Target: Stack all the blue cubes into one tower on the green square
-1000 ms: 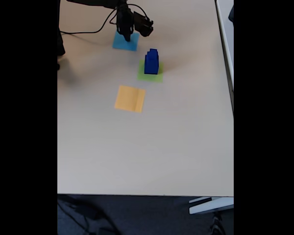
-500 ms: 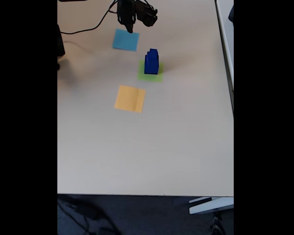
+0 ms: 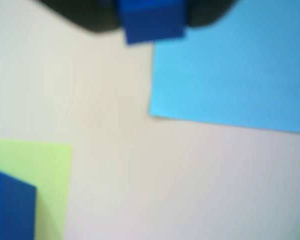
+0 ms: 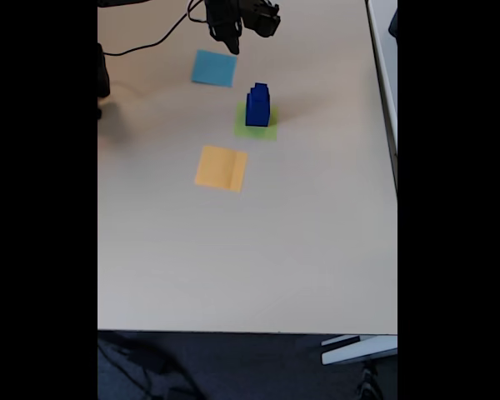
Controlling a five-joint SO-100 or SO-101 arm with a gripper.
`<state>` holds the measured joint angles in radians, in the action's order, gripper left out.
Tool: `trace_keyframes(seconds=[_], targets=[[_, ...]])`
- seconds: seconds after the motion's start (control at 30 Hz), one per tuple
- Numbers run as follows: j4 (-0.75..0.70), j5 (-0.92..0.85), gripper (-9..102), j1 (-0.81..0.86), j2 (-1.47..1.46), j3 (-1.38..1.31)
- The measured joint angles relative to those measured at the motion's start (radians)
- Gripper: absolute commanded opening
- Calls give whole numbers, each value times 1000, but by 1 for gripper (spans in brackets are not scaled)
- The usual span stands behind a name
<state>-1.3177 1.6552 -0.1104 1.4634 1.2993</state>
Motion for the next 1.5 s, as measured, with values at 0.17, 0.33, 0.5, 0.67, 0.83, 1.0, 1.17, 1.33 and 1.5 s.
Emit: trace_keyframes(seconds=[0.17,0.33,0.5,0.67,0.83,1.0,1.17,1.33,1.5], targets=[[-21,-57,3,34,0,-83],[-55,-110,2,78,-35,-189],[-66,-166,1,129,-92,-282],[-67,-206,0,166,-150,-357],[-67,-216,0,184,-192,-397],[-67,-216,0,187,-212,-410],[-67,-216,0,204,-215,-419],[-67,-216,0,219,-232,-426],[-83,-190,0,224,-239,-426]])
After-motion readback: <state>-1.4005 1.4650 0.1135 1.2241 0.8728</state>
